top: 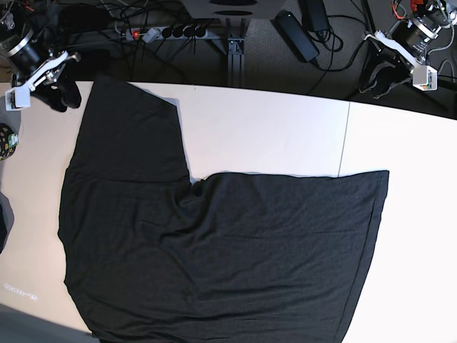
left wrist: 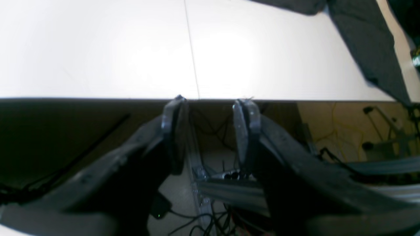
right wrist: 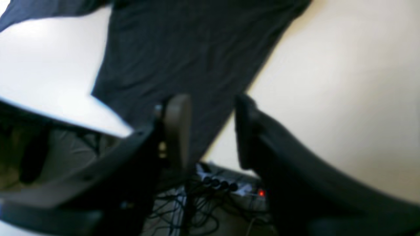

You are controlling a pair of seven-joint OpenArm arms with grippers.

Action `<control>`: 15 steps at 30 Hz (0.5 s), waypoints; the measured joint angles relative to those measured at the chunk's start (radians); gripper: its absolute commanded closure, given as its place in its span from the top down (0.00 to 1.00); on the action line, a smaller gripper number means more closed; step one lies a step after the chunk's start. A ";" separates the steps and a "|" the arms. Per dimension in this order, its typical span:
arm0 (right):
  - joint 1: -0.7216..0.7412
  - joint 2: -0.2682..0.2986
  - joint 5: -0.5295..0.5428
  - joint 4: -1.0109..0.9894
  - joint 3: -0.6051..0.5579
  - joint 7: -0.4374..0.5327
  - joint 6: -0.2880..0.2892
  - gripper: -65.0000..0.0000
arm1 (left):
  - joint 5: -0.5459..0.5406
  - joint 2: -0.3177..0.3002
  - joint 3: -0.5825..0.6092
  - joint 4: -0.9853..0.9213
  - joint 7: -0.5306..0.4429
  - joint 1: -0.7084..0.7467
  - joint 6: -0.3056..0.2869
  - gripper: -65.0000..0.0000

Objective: Fold the T-shirt properly
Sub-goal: 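Grasp the shirt's hem corners, one with each gripper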

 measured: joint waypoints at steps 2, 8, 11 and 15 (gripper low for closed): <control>0.044 0.000 0.013 -0.039 0.000 -0.023 -0.004 0.43 | 0.000 -0.009 0.000 0.000 0.016 0.000 0.000 0.42; 0.128 -0.003 0.127 -0.179 0.000 -0.048 -0.009 0.43 | 0.003 -0.033 0.000 0.000 0.016 0.000 0.000 0.42; 0.164 -0.005 0.179 -0.249 -0.008 -0.066 -0.010 0.43 | 0.003 -0.032 0.000 0.000 0.027 0.000 0.000 0.42; 0.190 -0.005 0.224 -0.305 -0.056 -0.076 -0.010 0.43 | 0.003 -0.041 0.000 0.000 0.046 0.002 0.000 0.42</control>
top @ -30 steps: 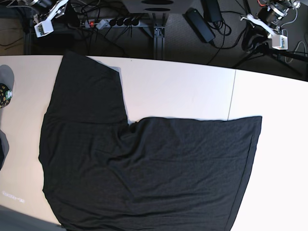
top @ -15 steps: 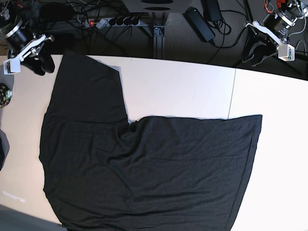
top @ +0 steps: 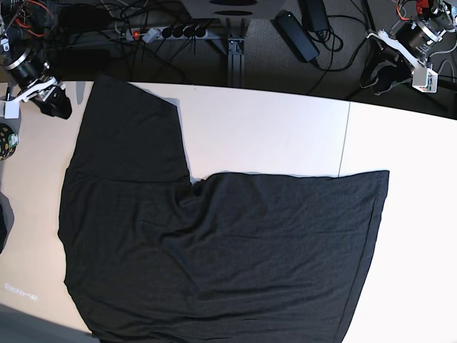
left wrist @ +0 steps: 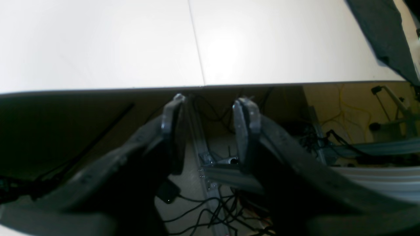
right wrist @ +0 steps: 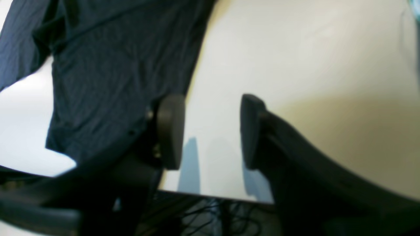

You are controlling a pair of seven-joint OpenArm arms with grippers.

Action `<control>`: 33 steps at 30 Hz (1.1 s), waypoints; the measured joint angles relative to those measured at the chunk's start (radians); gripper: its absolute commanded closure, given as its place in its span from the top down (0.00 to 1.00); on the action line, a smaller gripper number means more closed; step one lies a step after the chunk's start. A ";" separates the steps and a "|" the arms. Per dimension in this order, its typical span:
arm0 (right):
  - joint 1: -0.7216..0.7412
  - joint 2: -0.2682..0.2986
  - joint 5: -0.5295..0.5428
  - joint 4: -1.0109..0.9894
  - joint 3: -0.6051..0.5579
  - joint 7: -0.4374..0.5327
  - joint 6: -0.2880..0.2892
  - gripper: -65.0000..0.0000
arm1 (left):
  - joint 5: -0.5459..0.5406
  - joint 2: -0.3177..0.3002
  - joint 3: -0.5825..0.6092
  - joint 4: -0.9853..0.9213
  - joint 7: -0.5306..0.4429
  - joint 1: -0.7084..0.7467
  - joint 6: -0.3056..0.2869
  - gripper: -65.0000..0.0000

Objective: Fold the T-shirt properly
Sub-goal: 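Grasp the shirt's hem corners, one with each gripper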

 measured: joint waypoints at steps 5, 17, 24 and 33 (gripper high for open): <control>0.061 -0.001 0.024 -0.039 -0.120 0.029 0.000 0.43 | 0.000 -0.005 0.000 0.000 0.004 0.001 0.000 0.42; 0.151 -0.094 0.056 -0.079 -0.284 0.064 0.000 0.43 | -0.068 -0.019 0.001 0.000 0.074 0.001 0.000 0.42; 0.150 -0.108 0.031 -0.065 -0.297 0.055 0.001 0.24 | -0.113 -0.077 0.000 0.000 0.086 0.001 0.000 0.42; 0.131 -0.109 -0.045 -0.033 -0.299 0.048 0.000 0.00 | -0.062 -0.101 -0.026 0.002 -0.059 0.001 0.000 0.42</control>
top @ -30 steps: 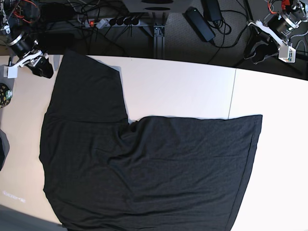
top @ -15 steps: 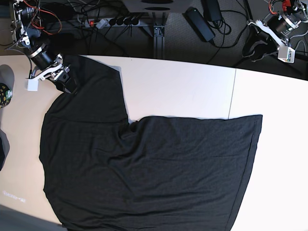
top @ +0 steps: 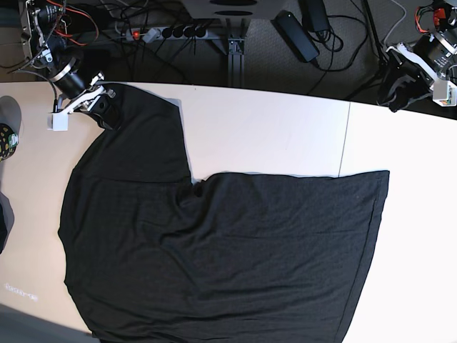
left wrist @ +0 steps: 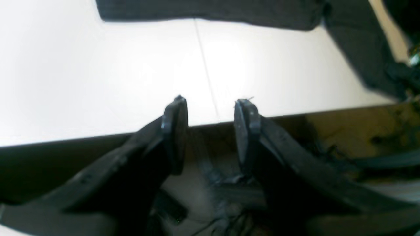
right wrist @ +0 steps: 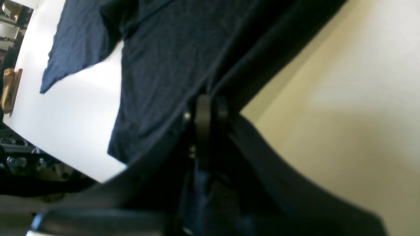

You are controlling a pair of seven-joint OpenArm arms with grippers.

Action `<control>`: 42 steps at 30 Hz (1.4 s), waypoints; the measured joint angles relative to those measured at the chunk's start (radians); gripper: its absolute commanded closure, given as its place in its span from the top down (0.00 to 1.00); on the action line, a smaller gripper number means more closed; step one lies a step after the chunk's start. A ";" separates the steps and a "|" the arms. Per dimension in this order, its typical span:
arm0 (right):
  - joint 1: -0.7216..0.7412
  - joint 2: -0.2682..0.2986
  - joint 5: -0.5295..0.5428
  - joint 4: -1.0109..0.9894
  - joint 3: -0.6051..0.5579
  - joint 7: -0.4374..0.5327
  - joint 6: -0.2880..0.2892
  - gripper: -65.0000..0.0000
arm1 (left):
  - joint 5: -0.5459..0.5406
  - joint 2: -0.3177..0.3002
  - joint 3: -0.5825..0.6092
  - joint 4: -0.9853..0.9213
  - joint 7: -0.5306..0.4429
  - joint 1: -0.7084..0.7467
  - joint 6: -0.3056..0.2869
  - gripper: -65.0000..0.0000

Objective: Fold the T-shirt properly
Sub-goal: 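Grasp the shirt's hem corners, one with each gripper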

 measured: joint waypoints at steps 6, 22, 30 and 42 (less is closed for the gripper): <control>-0.003 -0.003 -0.037 0.035 -0.002 -0.013 0.000 0.00 | -0.023 0.002 -0.013 0.030 0.074 -0.070 -0.001 0.43; -0.006 0.062 -0.040 0.052 -0.008 -0.032 0.000 0.00 | -0.178 -0.087 -0.008 -0.453 0.230 -0.554 0.002 0.58; -0.005 0.100 -0.043 0.051 -0.008 -0.033 0.000 0.00 | -0.298 -0.081 0.167 -0.677 0.330 -0.727 0.001 0.58; -0.002 0.100 -0.044 0.051 -0.008 -0.034 0.000 0.00 | -0.314 -0.045 0.365 -0.698 0.389 -0.875 0.001 0.58</control>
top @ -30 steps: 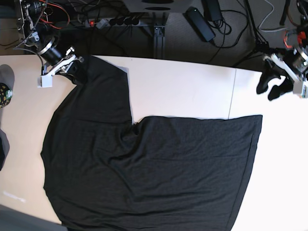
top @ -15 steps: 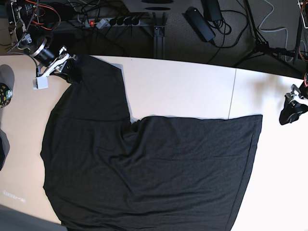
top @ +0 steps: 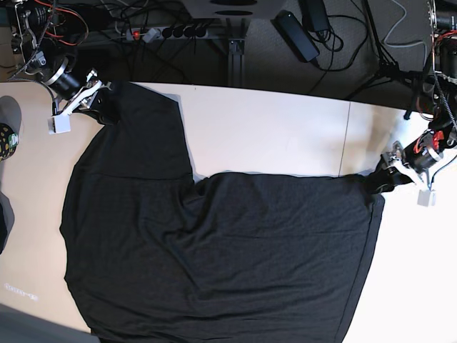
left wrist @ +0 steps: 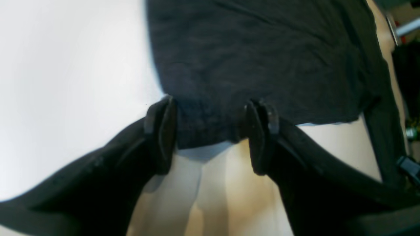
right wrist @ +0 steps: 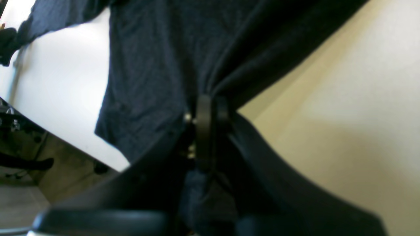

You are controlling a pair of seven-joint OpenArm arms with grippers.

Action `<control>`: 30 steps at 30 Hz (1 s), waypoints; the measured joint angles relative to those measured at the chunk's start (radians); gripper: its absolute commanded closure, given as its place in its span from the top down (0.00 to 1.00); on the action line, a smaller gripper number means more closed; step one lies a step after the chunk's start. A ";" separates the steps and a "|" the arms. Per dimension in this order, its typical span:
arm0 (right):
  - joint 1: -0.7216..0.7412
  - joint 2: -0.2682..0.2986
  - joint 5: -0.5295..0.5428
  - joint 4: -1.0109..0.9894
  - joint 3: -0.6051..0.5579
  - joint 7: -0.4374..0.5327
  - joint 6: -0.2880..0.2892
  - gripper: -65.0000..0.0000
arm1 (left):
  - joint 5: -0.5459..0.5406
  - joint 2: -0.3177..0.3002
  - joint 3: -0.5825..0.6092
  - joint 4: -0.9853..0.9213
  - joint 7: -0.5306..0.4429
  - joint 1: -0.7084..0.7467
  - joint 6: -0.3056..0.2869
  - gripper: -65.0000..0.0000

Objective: Fold the T-shirt properly
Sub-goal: 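Grasp the shirt's hem corners, one with each gripper, then lift the held hem with both grippers and stretch it taut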

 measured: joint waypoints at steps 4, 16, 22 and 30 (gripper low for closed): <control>0.000 0.000 0.000 0.000 0.000 0.000 0.000 0.00 | -0.008 0.026 0.014 0.000 -0.017 0.002 -0.001 0.58; 0.000 0.000 0.012 0.000 0.000 -0.001 0.000 0.00 | 0.091 0.056 0.020 -0.006 -0.070 -0.038 -0.003 0.01; 0.000 0.000 0.012 0.000 0.000 -0.001 0.000 0.00 | 0.150 0.069 0.021 -0.005 -0.084 -0.085 -0.003 0.00; 0.005 0.000 -0.012 0.020 0.003 -0.068 0.000 0.00 | 0.090 0.064 0.021 -0.006 0.003 -0.082 -0.003 0.00</control>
